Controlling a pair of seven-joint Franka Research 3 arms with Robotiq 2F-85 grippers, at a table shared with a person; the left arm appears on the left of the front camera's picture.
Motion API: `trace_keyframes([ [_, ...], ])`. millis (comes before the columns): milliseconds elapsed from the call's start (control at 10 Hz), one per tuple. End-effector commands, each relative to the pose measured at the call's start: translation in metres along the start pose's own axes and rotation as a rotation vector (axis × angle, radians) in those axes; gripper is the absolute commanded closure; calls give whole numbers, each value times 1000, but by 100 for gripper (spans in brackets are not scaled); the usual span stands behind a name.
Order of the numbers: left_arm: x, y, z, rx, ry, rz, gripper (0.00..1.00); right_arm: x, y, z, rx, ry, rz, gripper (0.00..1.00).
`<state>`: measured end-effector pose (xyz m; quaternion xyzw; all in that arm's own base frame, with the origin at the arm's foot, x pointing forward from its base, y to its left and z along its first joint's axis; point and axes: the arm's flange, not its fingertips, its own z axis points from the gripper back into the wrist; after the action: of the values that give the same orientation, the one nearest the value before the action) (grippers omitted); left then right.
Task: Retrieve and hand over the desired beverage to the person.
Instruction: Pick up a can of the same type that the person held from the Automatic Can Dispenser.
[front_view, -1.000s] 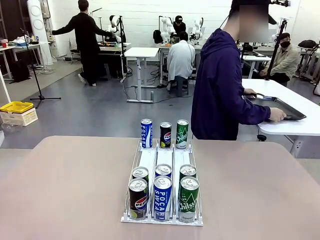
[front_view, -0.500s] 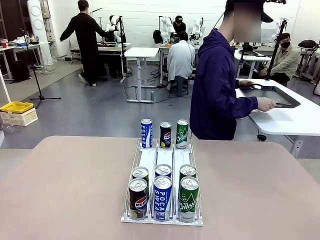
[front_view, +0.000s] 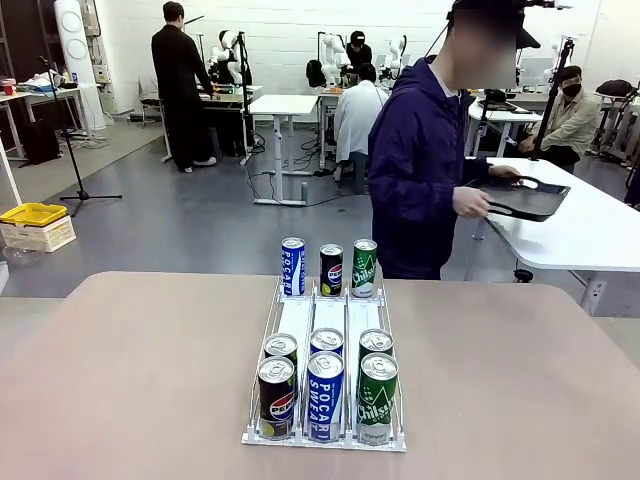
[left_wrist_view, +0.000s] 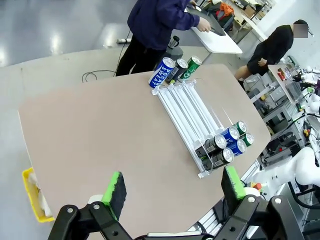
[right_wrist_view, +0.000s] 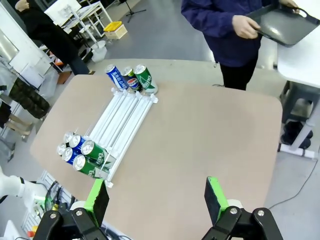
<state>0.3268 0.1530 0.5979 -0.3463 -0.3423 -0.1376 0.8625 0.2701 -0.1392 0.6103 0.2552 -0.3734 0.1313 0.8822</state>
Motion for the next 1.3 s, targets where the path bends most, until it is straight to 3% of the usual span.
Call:
trace_keyframes([
  [0, 1, 1, 0, -15, -8, -22, 0, 1, -2, -1, 17, -4, 14, 0],
  [1200, 1, 1, 0, -15, -8, -22, 0, 1, -2, -1, 17, -4, 14, 0],
])
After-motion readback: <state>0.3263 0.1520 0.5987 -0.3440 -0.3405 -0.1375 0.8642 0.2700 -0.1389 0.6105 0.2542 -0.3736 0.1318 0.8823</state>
